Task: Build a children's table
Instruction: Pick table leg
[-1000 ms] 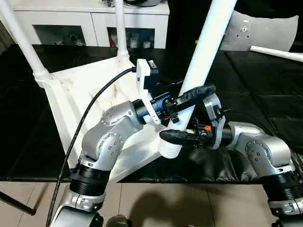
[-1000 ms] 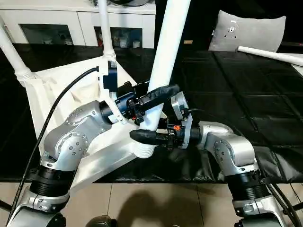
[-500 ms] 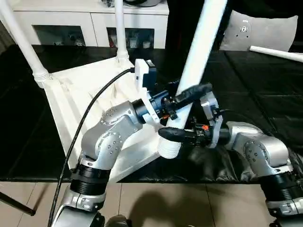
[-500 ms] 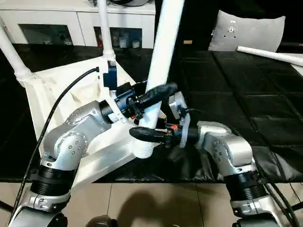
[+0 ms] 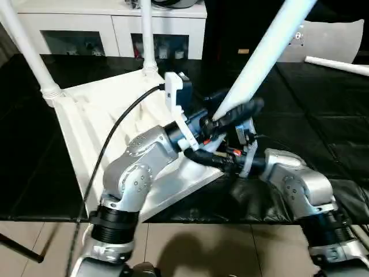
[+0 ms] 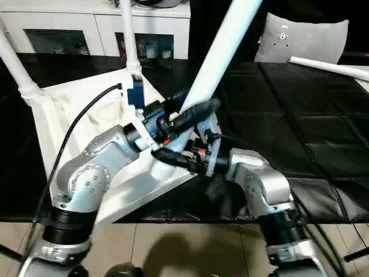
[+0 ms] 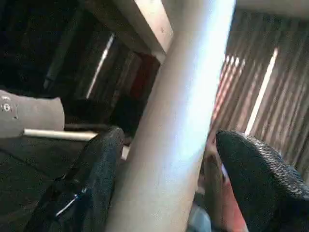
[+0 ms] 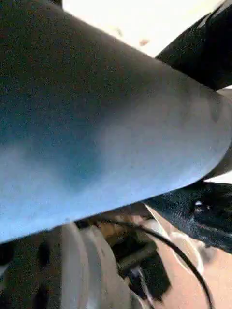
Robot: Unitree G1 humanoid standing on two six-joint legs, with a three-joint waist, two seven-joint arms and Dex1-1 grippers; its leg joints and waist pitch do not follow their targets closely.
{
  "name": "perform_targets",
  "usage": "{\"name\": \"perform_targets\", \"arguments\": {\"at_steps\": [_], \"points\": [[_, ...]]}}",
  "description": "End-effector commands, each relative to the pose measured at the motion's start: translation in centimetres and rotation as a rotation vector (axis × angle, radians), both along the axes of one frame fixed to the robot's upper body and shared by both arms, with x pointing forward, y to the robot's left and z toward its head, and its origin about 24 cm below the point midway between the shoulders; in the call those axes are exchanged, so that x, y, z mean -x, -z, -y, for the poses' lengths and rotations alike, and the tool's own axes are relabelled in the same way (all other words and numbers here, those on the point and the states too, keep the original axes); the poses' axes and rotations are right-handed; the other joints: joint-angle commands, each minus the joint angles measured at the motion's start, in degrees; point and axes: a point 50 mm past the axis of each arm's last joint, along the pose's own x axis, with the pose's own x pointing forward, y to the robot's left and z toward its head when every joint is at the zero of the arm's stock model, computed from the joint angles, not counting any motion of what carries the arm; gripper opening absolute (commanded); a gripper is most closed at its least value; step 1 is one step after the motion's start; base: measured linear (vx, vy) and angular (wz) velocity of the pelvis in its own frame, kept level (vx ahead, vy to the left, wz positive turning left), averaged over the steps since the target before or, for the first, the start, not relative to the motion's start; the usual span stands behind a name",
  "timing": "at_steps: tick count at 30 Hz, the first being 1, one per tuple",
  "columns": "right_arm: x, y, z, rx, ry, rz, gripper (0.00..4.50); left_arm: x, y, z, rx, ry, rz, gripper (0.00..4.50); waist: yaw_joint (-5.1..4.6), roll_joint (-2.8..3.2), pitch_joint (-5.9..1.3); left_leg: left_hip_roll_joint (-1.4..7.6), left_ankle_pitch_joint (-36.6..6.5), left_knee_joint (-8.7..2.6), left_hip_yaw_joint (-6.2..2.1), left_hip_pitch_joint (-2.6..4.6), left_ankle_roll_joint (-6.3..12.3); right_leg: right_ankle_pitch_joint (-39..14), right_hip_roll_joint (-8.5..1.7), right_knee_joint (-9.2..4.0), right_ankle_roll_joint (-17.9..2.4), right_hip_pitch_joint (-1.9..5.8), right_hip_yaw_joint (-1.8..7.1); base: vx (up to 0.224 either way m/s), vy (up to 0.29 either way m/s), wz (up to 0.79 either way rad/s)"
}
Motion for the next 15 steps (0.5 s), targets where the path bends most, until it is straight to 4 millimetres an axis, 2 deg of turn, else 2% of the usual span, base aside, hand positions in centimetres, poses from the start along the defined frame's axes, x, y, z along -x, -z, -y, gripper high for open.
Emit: {"name": "perform_targets", "arguments": {"at_steps": [1, 2, 4, 5, 6, 8, 9, 10, 12, 14, 15], "points": [[-0.7, 0.8, 1.4, 0.037, 0.128, -0.045, 1.92, 1.1, -2.3, 1.1, 0.058, 0.086, 0.086, 3.45, -0.12, -0.53, -4.18, 2.60, -8.8, -3.86, -0.75, 0.78, 1.13, -9.5, -3.61, -3.88, -11.8, 3.10, 2.07, 0.000, 0.000, 0.00], [-0.7, 0.9, 2.0, 0.034, 0.209, -0.039, 1.92, -0.1, -2.1, -0.3, 0.060, -0.033, 0.057, 3.45, -0.22, -0.48, -4.12, 2.57, -9.1, -3.93, -0.69, 0.84, 0.70, -10.5, -3.45, -4.01, -11.3, 3.01, 2.10, 0.000, 0.000, 0.00], [-0.4, 1.1, 2.9, 0.058, 0.292, -0.046, 1.91, -1.2, -1.5, -1.9, 0.033, -0.158, 0.023, 3.45, -0.13, -0.31, -4.10, 2.61, -9.0, -3.90, -0.73, 0.98, 0.53, -10.1, -3.30, -4.06, -11.0, 2.86, 2.15, 0.000, 0.000, 0.00], [-0.4, 1.2, 3.1, 0.068, 0.318, -0.044, 1.91, -1.4, -1.3, -2.4, 0.023, -0.193, 0.012, 3.45, -0.22, -0.58, -4.08, 2.51, -9.0, -3.98, -0.67, 0.88, 0.52, -9.9, -3.27, -4.10, -10.4, 3.04, 2.14, 0.000, 0.000, 0.00], [-0.2, 1.3, 3.6, 0.086, 0.366, -0.051, 1.90, -1.9, -0.7, -3.2, -0.031, -0.262, -0.008, 3.45, -0.30, -0.56, -4.23, 2.42, -8.7, -3.93, -0.77, 0.76, 0.46, -9.8, -3.32, -3.98, -9.7, 3.26, 2.06, 0.000, 0.000, 0.00], [0.2, 1.4, 4.0, 0.103, 0.421, -0.055, 1.90, -2.1, 0.0, -4.1, -0.095, -0.330, -0.022, 3.45, -0.68, -0.77, -4.22, 2.27, -8.0, -3.97, -0.79, 0.67, 0.56, -10.0, -3.21, -4.01, -7.9, 3.26, 2.03, 0.000, 0.000, 0.00], [0.5, 1.4, 4.2, 0.113, 0.467, -0.050, 1.90, -2.1, 0.7, -4.9, -0.154, -0.381, -0.021, 3.45, -0.64, -0.42, -4.19, 2.39, -7.9, -4.08, -0.89, 0.76, 0.37, -10.6, -3.22, -4.12, -7.4, 3.12, 2.06, 0.000, 0.000, 0.00], [0.7, 1.4, 4.3, 0.115, 0.489, -0.046, 1.90, -2.1, 1.1, -5.2, -0.183, -0.404, -0.017, 3.45, -0.96, -0.47, -4.13, 2.38, -8.1, -4.09, -0.83, 0.79, 0.29, -11.0, -3.19, -4.19, -7.1, 3.01, 2.09, 0.000, 0.000, 0.00], [0.9, 1.4, 4.6, 0.108, 0.568, -0.042, 1.90, -1.9, 2.3, -5.8, -0.263, -0.431, -0.036, 3.45, -1.33, -0.05, -4.11, 2.41, -9.1, -4.22, -0.81, 0.82, -0.12, -12.0, -3.10, -4.32, -7.0, 2.75, 2.10, 0.000, 0.000, 0.00], [0.9, 1.4, 5.1, 0.099, 0.642, -0.045, 1.90, -1.7, 3.7, -6.0, -0.365, -0.437, -0.049, 3.45, -1.64, -0.01, -4.05, 2.39, -10.5, -4.47, -0.95, 0.92, -0.77, -13.5, -3.06, -4.41, -6.6, 2.60, 2.06, 0.000, 0.000, 0.00], [1.0, 1.5, 5.6, 0.121, 0.711, -0.043, 1.90, -1.5, 5.3, -6.0, -0.481, -0.421, -0.067, 3.45, -1.75, 0.34, -4.09, 2.44, -11.3, -4.53, -1.01, 1.08, -1.22, -13.8, -3.00, -4.37, -6.5, 2.45, 2.07, 0.000, 0.000, 0.00]]}}
